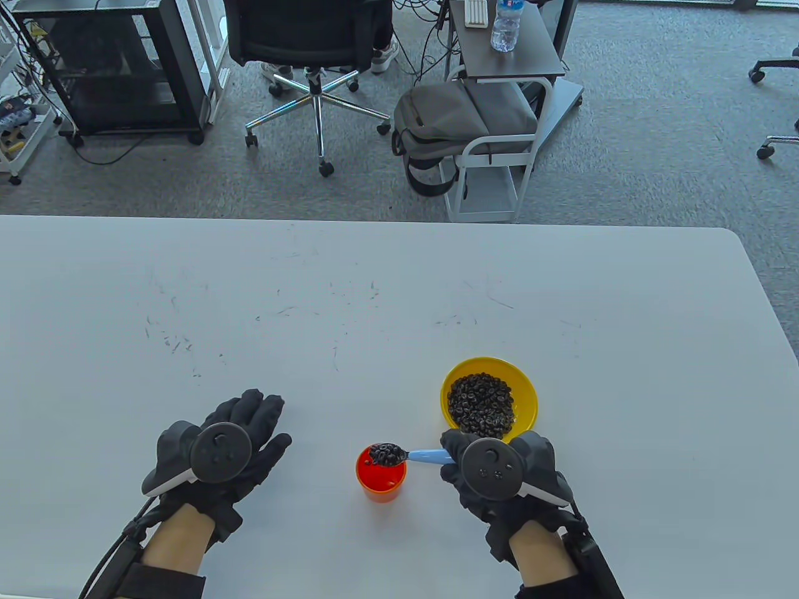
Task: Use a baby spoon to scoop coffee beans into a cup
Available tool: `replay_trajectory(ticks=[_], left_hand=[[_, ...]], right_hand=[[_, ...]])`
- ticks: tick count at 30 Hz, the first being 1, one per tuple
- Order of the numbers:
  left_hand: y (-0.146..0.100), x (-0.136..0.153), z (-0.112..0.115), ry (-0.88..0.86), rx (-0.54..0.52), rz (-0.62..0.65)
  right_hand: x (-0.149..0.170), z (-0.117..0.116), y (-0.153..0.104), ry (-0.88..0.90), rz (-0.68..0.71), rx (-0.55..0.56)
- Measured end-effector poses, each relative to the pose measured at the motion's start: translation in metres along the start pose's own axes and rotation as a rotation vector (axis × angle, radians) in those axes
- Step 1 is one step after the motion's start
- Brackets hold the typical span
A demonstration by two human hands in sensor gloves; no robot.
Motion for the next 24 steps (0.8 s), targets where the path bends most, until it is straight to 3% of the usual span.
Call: replay_trajectory(ticks=[14,20,24], left_hand=[[0.000,-0.001,0.000,0.001,0.001,0.001],[0.000,-0.001,0.001,0.002,0.003,0.002],[0.000,-0.001,0.001,0.000,0.003,0.003]], right_hand=[[-0.026,0.002,-0.004,-0.232,0.133,0.109],[-0.032,-0.001,-0.005,-0.328,0.168,0.095],[-0.029,0.001,-0.005,-0.262,0.157,0.093]])
Point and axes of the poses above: the tracker on the back of each hand, its own x axis roughly to the little-finger side, its own y axis roughly from the wrist to the fingertips, z = x × y, the point moved 2 cm from there along y, roughly from the wrist to the fingertips, and after that the axes turned 4 degrees about y, right-handed, at the moved point
